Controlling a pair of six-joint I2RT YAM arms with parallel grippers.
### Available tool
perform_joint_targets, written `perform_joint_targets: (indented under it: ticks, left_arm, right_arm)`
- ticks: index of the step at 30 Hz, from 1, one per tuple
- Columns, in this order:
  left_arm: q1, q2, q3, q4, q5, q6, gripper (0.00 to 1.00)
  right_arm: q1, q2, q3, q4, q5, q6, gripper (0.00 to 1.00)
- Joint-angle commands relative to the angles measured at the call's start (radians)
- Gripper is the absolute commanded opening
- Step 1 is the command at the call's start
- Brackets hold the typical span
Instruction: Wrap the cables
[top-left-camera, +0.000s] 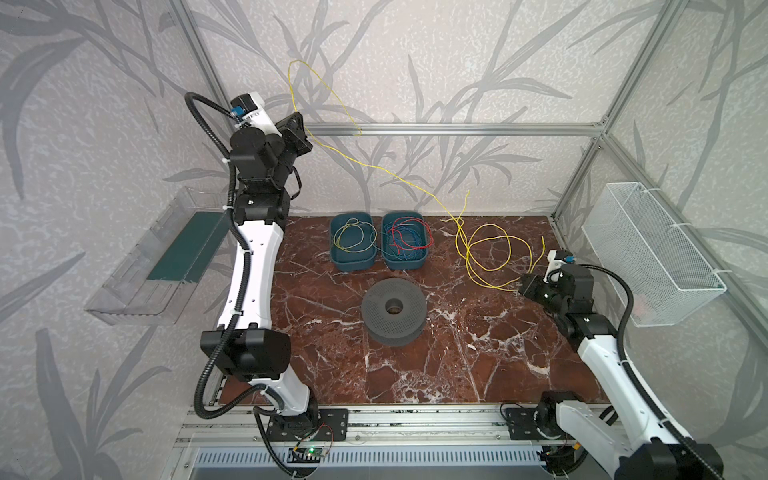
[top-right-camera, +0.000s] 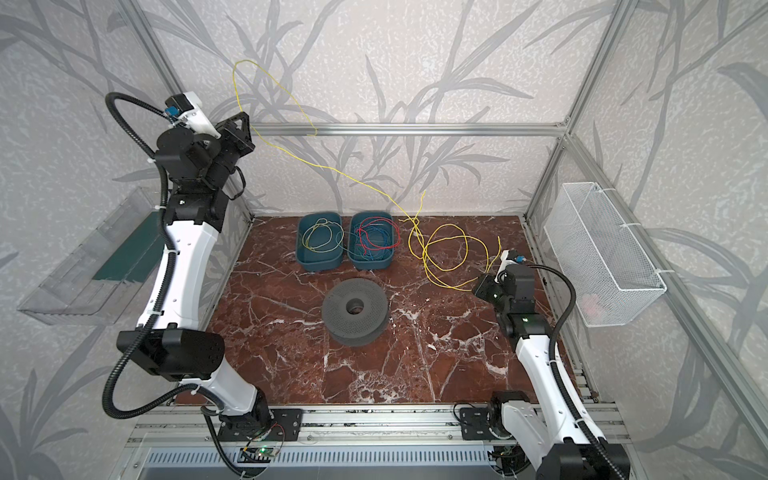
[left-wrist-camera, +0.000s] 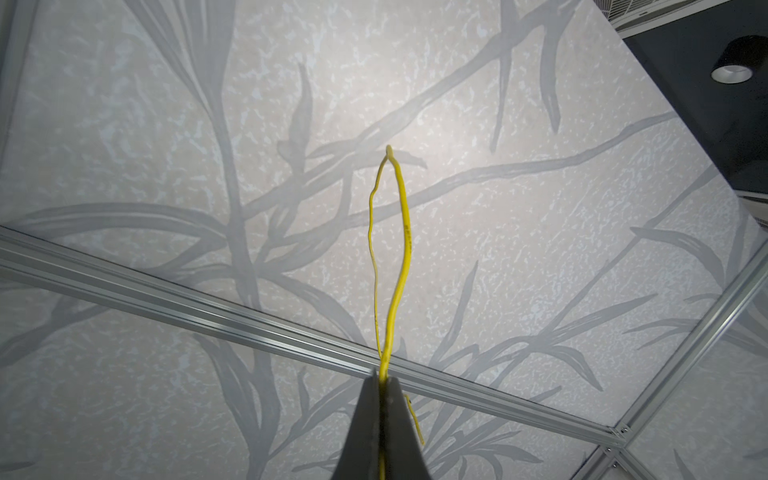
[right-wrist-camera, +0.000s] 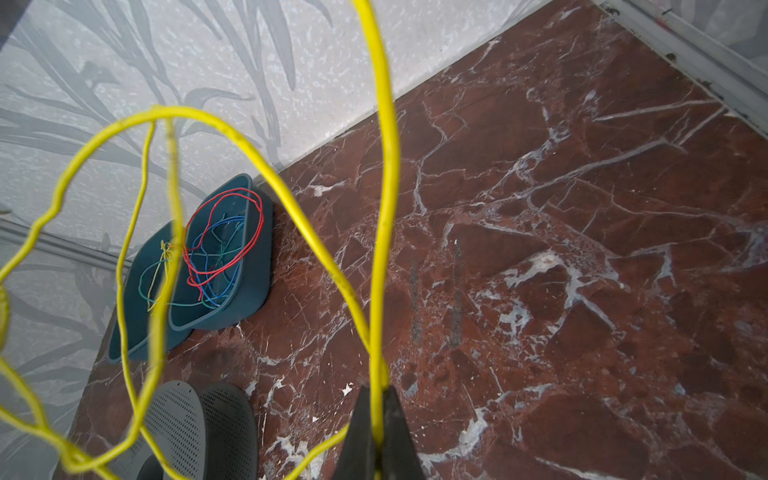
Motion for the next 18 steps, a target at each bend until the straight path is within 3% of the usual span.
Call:
perform_joint_targets:
  ticks: [1,6,12,14,16,18]
  left_arm:
    - [-0.008,-0.011,-0.09,0.092,0.114,-0.058,0.0]
    - [-0.019,-0.019,-0.228,0.128,0.305,-0.061,0.0]
    - [-0.019,-0.105,-0.516,0.185,0.389,-0.034,0.02]
    - [-0.019,-0.137,-0.601,0.202,0.368,-0.031,0.14]
    - [-0.017,-0.167,-0.651,0.175,0.347,-0.024,0.37]
    - [-0.016,-0.197,-0.695,0.155,0.326,-0.009,0.44]
  right_arm:
    - [0.015,0.001,0.034,-0.054,-0.037,-0.009,0.0]
    - [0.105,0.045,0.084,-0.019,-0.079,-0.054,0.0]
    - [0.203,0.101,0.166,-0.02,-0.052,-0.105,0.0]
    - [0.227,0.124,0.203,-0.034,-0.045,-0.129,0.0]
    - [0.254,0.144,0.232,-0.04,-0.033,-0.151,0.0]
    - [0.282,0.164,0.259,-0.051,-0.028,-0.167,0.0]
